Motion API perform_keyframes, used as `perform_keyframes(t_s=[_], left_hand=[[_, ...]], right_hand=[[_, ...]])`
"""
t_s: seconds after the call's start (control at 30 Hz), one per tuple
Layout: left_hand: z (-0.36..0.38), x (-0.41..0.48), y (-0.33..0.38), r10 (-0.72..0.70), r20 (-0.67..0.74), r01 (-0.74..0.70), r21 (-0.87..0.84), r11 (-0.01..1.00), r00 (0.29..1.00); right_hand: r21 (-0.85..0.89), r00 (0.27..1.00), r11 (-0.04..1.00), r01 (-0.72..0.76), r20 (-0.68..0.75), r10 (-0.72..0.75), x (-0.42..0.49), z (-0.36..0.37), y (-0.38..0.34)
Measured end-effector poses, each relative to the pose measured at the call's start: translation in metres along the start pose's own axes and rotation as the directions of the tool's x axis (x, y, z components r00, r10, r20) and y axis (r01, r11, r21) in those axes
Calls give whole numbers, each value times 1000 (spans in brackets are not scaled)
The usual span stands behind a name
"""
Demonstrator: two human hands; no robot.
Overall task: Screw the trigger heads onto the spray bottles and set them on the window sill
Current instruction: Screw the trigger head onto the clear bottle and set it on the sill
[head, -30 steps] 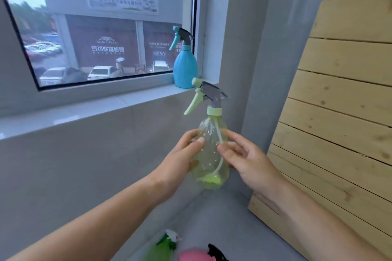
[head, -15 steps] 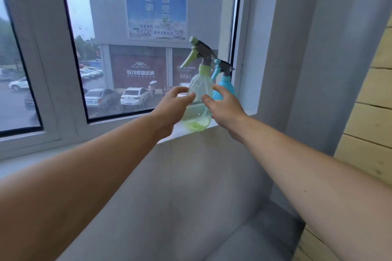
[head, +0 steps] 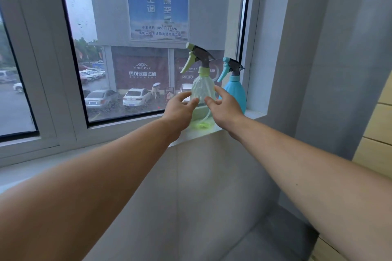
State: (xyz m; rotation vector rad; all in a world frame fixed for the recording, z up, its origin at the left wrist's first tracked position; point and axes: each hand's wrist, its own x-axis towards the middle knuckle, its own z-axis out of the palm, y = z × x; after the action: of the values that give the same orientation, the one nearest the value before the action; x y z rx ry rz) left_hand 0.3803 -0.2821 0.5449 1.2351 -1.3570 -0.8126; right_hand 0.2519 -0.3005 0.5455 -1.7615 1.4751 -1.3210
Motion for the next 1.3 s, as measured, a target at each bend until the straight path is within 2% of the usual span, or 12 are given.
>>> perform_keyframes(t_s=[0.37, 0.6, 0.9, 1.03, 1.13, 1.2, 1.3], left_hand=[[6, 6, -2, -6, 9, 6, 8, 1000, 1000], [-1, 2, 0, -20, -22, 20, -5, 1000, 1000], [5, -70, 1, 77, -57, -74, 43, 996, 995], [37, -114, -26, -34, 121, 27, 54, 998, 992], [75, -148, -69, -169, 280, 144, 111, 983, 945], [100, -170, -106, -283, 381, 225, 190, 956, 880], [136, -202, -165, -458, 492, 307, 358, 882, 741]], right_hand=[[-6, 1000, 1000, -6, 24, 6, -5, -3, 9], [21, 999, 1000, -20, -28, 20, -22, -16, 8], [27, 997, 999, -47, -56, 49, -90, -68, 32], [-9, 986, 987, -160, -54, 160, -146, -95, 88], [-81, 949, 946, -314, -17, 313, -196, -108, 149], [-119, 905, 900, -420, 24, 425, -230, -109, 191], [-155, 807, 809, -567, 91, 583, -278, -105, 254]])
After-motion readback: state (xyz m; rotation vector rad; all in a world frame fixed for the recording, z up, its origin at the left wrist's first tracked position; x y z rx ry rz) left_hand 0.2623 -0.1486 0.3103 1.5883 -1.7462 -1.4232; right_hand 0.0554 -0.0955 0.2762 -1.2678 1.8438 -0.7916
